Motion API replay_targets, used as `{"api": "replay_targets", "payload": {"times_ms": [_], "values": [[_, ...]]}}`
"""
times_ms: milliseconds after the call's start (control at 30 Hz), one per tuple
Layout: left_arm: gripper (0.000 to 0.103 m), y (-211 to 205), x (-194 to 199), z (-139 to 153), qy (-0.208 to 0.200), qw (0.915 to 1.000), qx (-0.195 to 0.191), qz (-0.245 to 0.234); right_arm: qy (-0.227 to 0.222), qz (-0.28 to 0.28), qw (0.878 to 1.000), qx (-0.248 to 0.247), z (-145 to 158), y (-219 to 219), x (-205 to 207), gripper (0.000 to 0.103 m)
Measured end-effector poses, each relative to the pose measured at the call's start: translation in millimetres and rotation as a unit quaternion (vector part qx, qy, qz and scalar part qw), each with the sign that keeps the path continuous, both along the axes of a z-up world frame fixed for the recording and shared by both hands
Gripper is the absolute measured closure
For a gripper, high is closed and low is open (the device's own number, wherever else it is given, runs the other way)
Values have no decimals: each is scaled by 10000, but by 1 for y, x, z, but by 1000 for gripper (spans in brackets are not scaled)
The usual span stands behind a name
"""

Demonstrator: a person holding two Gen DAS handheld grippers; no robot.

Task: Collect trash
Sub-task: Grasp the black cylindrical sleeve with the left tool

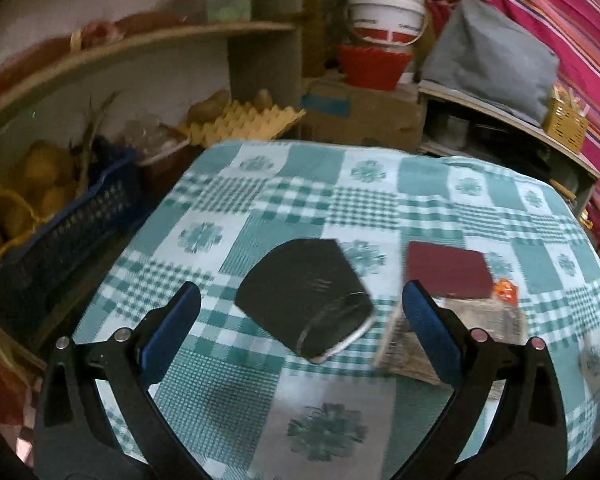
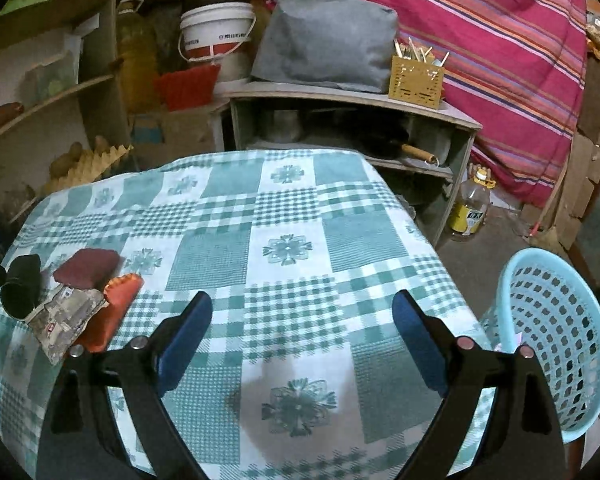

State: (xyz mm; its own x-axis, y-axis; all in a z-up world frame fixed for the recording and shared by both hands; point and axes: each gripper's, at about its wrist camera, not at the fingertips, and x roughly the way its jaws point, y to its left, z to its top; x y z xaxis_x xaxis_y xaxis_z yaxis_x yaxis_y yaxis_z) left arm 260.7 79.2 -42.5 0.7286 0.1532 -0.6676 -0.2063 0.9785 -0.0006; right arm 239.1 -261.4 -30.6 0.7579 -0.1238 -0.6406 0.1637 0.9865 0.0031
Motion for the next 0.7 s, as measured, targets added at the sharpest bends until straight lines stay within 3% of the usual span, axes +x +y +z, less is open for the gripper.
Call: {"api": "replay_targets", "payload": {"times_ms": [500, 567, 700], "values": [[6, 0, 44, -33, 403, 9991, -89, -21, 134, 198, 9997, 62, -9, 30, 22, 13], [15, 5, 46, -38, 481, 9986, -196, 31, 144, 331, 9993, 18, -10, 41, 22, 13], [22, 11, 41, -37, 457, 9981, -406, -104, 175, 562, 9981, -172, -13, 62, 20, 13]]}}
